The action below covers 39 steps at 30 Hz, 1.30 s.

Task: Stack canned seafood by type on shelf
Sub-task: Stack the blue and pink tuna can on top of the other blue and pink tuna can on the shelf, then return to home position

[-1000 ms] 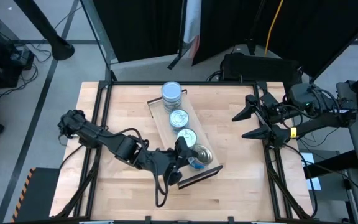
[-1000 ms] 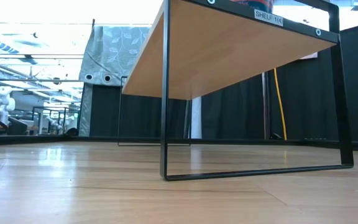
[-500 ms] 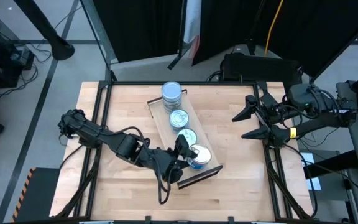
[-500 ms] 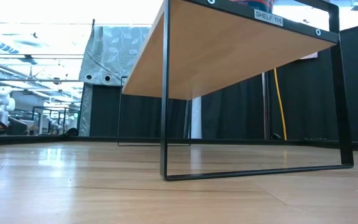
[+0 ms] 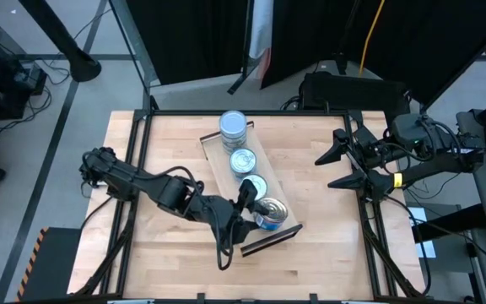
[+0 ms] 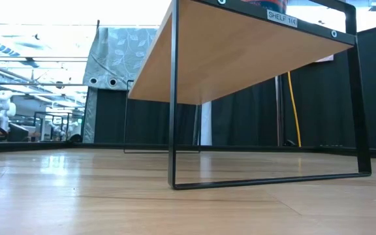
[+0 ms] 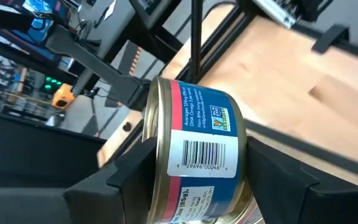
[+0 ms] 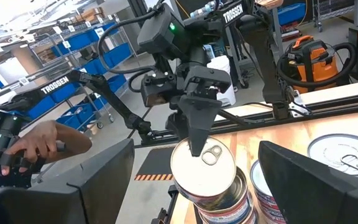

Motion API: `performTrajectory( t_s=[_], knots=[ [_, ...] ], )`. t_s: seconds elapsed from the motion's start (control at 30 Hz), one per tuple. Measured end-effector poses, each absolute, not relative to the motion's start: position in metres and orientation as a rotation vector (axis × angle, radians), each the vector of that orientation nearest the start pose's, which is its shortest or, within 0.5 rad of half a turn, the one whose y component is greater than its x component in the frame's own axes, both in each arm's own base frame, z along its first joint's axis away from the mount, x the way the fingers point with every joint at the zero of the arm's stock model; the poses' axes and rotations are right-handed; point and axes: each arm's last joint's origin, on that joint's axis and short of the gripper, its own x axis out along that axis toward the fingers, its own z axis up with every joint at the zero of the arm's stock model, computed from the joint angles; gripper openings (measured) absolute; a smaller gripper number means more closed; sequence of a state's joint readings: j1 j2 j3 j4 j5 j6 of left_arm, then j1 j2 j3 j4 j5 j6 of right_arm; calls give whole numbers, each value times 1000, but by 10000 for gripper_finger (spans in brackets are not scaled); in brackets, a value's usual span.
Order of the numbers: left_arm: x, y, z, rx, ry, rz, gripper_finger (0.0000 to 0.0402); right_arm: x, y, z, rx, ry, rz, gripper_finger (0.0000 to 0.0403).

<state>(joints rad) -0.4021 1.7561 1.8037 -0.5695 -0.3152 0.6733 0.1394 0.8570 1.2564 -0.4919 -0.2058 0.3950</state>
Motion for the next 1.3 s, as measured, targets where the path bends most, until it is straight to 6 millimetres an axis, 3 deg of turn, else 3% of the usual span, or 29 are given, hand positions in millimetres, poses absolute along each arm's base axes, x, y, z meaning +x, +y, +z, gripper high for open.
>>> performTrajectory(
  t_s=[0.2, 0.63, 0.77, 0.9, 1.03, 1.17, 1.23, 1.3],
  knots=[
    [364, -140, 388, 744, 486, -283, 229, 143, 26, 445, 394, 160, 322, 334],
    [365, -140, 393, 749, 456, -230, 229, 143, 26, 444, 385, 162, 322, 334],
    [351, -151, 412, 742, 400, -110, 228, 142, 26, 439, 337, 208, 317, 334],
    [321, -165, 440, 647, 327, 27, 211, 141, 25, 429, 156, 280, 312, 318],
    [284, -173, 460, 555, 288, 55, 134, 143, 26, 419, -34, 254, 303, 251],
    [257, -164, 469, 452, 262, 34, 20, 143, 26, 407, -196, 206, 305, 127],
    [254, -159, 463, 424, 260, 42, 13, 140, 25, 397, -226, 187, 305, 49],
    [254, -156, 452, 418, 264, 57, 11, 137, 25, 382, -238, 189, 306, 16]
  ],
)
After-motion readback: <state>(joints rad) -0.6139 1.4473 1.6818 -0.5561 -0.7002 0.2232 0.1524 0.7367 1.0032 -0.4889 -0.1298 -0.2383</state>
